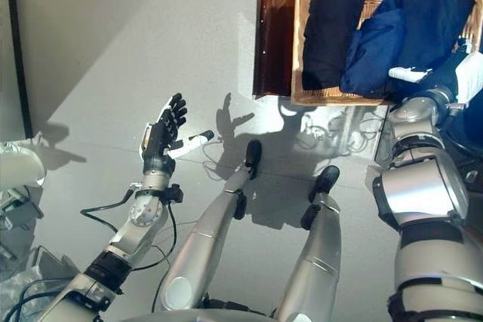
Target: Pick up the clothes and place them into the washing machine
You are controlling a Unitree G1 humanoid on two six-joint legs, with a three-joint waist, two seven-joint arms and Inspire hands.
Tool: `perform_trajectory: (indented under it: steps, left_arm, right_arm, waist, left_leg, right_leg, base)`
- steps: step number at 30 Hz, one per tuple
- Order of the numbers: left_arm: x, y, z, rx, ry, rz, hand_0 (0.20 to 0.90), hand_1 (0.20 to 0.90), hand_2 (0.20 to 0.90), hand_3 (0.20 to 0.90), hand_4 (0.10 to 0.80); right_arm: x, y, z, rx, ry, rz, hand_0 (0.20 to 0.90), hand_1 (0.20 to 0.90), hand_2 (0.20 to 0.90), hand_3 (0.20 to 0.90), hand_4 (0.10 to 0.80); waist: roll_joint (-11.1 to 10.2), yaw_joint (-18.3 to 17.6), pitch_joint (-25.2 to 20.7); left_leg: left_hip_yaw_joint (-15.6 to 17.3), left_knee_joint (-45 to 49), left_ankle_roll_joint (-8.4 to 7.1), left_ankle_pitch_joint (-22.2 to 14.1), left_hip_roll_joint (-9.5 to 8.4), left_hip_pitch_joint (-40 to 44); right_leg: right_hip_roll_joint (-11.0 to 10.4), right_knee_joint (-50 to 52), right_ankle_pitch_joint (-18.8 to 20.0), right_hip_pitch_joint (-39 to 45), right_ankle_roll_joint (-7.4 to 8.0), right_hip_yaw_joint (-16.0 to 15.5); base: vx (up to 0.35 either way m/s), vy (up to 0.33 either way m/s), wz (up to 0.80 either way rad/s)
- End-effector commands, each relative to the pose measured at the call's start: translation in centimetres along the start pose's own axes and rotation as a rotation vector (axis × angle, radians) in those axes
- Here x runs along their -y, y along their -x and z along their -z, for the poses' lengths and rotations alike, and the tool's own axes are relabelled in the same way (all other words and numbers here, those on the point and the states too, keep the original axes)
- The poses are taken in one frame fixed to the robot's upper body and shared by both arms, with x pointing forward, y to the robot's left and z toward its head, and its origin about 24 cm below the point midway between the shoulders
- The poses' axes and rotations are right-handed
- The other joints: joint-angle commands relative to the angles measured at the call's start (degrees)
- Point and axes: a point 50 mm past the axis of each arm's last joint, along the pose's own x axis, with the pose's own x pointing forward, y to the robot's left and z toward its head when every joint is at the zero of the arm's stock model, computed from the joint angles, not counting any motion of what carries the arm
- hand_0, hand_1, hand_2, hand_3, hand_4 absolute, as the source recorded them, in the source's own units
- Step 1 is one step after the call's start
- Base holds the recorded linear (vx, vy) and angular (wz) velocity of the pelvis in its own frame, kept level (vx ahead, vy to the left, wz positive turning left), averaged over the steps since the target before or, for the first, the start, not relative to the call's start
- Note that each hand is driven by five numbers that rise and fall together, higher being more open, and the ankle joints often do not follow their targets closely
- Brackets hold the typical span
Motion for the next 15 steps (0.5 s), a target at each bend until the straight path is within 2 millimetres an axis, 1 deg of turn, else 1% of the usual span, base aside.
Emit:
perform_trajectory:
  steps: [1,3,4,7,11,12,13,15]
  left_arm:
    - [-1.8,0.1,-3.7,0.225,0.019,-0.048,0.900,0.900,0.900,0.900,0.800]
    - [-1.9,0.1,-3.8,0.233,0.018,-0.053,0.900,0.900,0.900,0.900,0.800]
    - [-2.1,0.1,-4.2,0.251,0.020,-0.055,0.900,0.900,0.900,0.900,0.800]
    - [-2.2,0.1,-4.3,0.256,0.025,-0.056,0.900,0.900,0.900,0.900,0.800]
    - [-2.3,0.4,-4.2,0.247,0.027,-0.059,0.900,0.900,0.900,0.900,0.800]
    - [-2.3,0.6,-4.0,0.237,0.029,-0.061,0.900,0.900,0.900,0.900,0.800]
    - [-2.3,0.6,-3.9,0.236,0.029,-0.060,0.900,0.900,0.900,0.900,0.800]
    - [-2.3,0.8,-3.8,0.227,0.026,-0.055,0.900,0.900,0.900,0.900,0.800]
  right_arm:
    - [0.7,-0.4,-2.8,0.129,-0.001,0.034,0.900,0.900,0.900,0.900,0.800]
    - [0.4,-0.3,-2.8,0.126,0.003,0.028,0.900,0.900,0.900,0.900,0.800]
    - [0.3,-0.2,-2.6,0.117,0.008,0.027,0.900,0.900,0.900,0.900,0.800]
    - [0.5,-0.3,-2.6,0.113,0.015,0.038,0.900,0.900,0.900,0.900,0.800]
    - [1.5,-0.7,-2.3,0.101,0.042,0.074,0.900,0.900,0.900,0.900,0.800]
    - [2.1,-1.0,-1.9,0.083,0.053,0.093,0.900,0.900,0.900,0.900,0.800]
    - [2.1,-1.0,-1.9,0.083,0.053,0.093,0.900,0.900,0.900,0.900,0.800]
    - [2.6,-1.1,-1.2,0.064,0.076,0.114,0.900,0.900,0.900,0.900,0.800]
  waist:
    - [0.22,-0.33,-2.71]
    - [0.18,-0.16,-2.80]
    - [0.31,0.23,-2.85]
    - [0.42,0.68,-2.93]
    - [0.93,1.23,-2.86]
    - [1.24,1.35,-3.05]
    - [1.23,1.37,-3.09]
    - [1.46,1.32,-3.13]
  left_leg:
    - [-2.14,5.37,-5.25,-6.32,-0.38,-2.37]
    - [-2.26,5.20,-5.27,-6.19,-0.47,-2.27]
    - [-2.56,4.71,-5.38,-5.81,-0.52,-2.36]
    - [-2.84,4.33,-5.49,-5.54,-0.56,-2.50]
    - [-3.00,4.68,-5.53,-5.39,-0.78,-3.37]
    - [-3.05,4.56,-5.56,-5.31,-0.80,-3.43]
    - [-3.04,4.56,-5.56,-5.31,-0.80,-3.46]
    - [-2.96,4.19,-5.50,-5.20,-0.66,-3.13]
  right_leg:
    - [0.91,-5.11,0.67,5.35,-0.29,0.35]
    - [0.90,-5.20,0.85,5.54,-0.30,0.23]
    - [0.88,-5.53,0.84,5.60,-0.30,0.19]
    - [0.81,-5.49,0.72,5.45,-0.34,0.10]
    - [0.66,-4.87,0.29,4.55,-0.56,0.28]
    - [0.66,-4.61,0.13,4.24,-0.60,0.36]
    - [0.66,-4.59,0.13,4.21,-0.60,0.37]
    - [0.82,-4.49,0.02,4.22,-0.65,0.62]
  base:
    - [0.006,-0.006,0.07]
    - [-0.006,-0.011,0.06]
    - [-0.021,-0.018,0.08]
    - [-0.025,-0.002,0.06]
    - [-0.015,0.011,0.03]
    - [-0.010,0.023,0.04]
    - [0.000,0.000,0.00]
    - [0.000,0.000,0.00]
